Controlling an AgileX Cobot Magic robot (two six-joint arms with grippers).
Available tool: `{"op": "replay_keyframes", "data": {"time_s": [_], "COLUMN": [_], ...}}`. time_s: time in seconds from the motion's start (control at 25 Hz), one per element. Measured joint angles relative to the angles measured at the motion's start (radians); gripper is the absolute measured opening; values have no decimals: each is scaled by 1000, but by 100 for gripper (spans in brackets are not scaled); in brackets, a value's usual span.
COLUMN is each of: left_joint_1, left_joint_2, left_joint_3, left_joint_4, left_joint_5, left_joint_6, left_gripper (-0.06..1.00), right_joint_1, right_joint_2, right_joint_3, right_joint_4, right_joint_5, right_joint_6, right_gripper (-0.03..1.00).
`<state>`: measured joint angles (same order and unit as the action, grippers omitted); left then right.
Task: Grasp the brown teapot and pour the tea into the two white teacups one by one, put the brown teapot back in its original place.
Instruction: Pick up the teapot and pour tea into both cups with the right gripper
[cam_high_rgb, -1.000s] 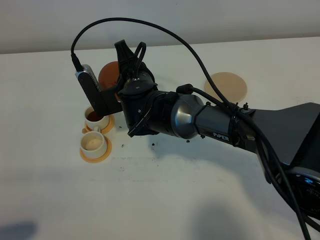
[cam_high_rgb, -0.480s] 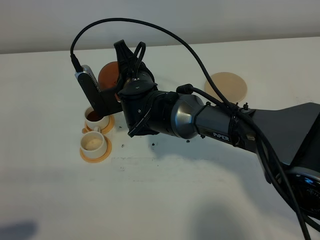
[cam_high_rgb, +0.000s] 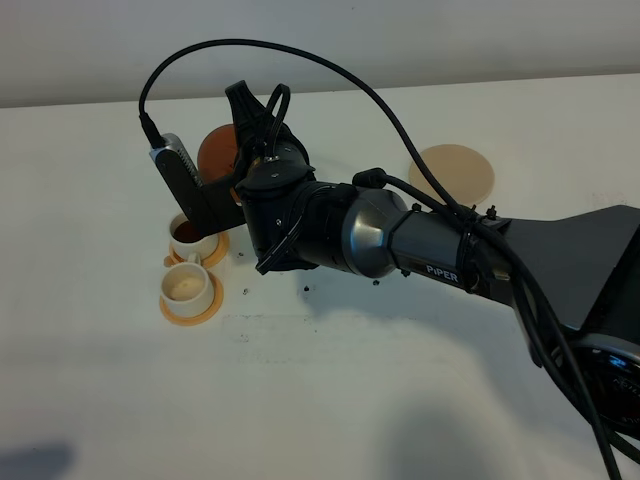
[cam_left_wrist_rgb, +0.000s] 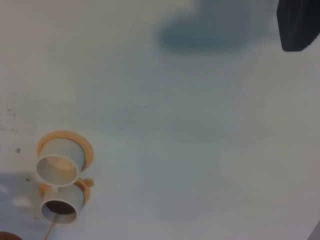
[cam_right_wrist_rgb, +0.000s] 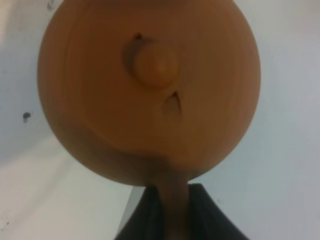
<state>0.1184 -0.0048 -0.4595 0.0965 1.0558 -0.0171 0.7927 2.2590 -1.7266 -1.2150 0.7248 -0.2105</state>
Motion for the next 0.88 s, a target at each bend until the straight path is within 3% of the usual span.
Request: {"op": "replay_keyframes", "data": {"time_s": [0.88], "left_joint_1": [0], "left_joint_2": [0], "left_joint_3": [0], "left_joint_4": [0], "left_joint_5": [0], "left_joint_6": [0], "left_gripper": [27], "right_joint_1": [0], "right_joint_2": [0], "right_joint_3": [0], "right_joint_4": [-25], "right_joint_5": [-1], "right_joint_6": [-49], "right_gripper": [9]}}
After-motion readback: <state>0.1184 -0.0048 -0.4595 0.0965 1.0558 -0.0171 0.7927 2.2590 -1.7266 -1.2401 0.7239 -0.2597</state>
